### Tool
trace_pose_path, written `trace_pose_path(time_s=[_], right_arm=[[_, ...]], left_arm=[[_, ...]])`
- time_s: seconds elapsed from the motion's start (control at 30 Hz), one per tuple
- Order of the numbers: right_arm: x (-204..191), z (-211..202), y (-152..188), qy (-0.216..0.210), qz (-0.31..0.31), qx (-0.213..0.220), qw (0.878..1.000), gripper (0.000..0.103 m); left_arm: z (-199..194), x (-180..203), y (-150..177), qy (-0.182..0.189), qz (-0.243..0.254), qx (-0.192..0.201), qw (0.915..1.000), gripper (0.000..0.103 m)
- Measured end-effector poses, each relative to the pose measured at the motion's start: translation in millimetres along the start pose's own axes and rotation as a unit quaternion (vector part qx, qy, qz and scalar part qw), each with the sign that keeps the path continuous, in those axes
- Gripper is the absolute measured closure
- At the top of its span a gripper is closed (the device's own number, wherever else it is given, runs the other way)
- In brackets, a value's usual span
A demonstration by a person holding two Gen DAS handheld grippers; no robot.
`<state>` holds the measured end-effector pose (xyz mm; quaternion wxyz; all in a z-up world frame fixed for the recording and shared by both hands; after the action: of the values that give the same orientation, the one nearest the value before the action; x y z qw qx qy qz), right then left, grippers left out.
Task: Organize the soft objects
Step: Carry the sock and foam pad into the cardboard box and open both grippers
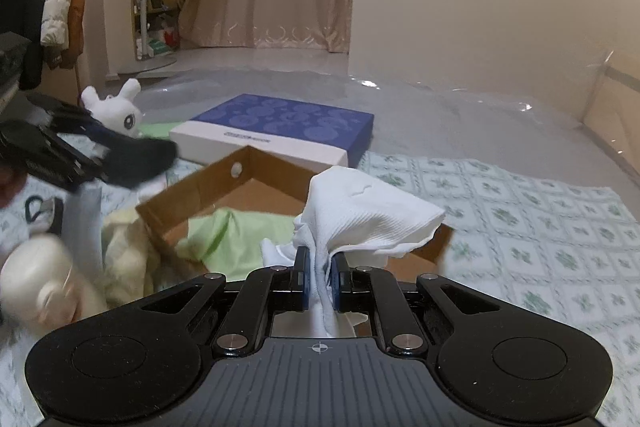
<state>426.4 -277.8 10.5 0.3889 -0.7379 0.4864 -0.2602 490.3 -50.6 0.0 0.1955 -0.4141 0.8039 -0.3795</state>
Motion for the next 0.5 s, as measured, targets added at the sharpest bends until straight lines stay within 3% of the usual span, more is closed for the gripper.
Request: trace_pose_path(time_s=[0.37,0.43,0.5], right_arm=[[0.5,62.4,-13.8,-0.013,0.018,-0.017,1.000,0.093],[3.2,69.4,-12.9,-0.014,0.029,-0.016,0.999,0.093],[6.0,75.4,-12.4,-0.019,0.041,-0.015,0.999,0.093]], left_arm=[[64.5,15.5,-25.2,0.010,0.010,-0.015,0.9998,0.039],[69.5,16.6,-26.4,0.007,0.011,-0.016,0.9998,0.035],[71.9,15.6,-27.7,0.005,0.007,-0.013,0.9999,0.020]])
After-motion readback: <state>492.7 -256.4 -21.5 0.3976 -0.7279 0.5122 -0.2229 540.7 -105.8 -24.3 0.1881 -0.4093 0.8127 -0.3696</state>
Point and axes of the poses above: each gripper's, at about its wrist camera, not at the fingertips, and z roughly the way its jaws point, x to its right, y to its underside, the point moved 8 cm from there along z, roughly the way its jaws point, and after that the axes turned 5 degrees about y, right-handed, at the moved point
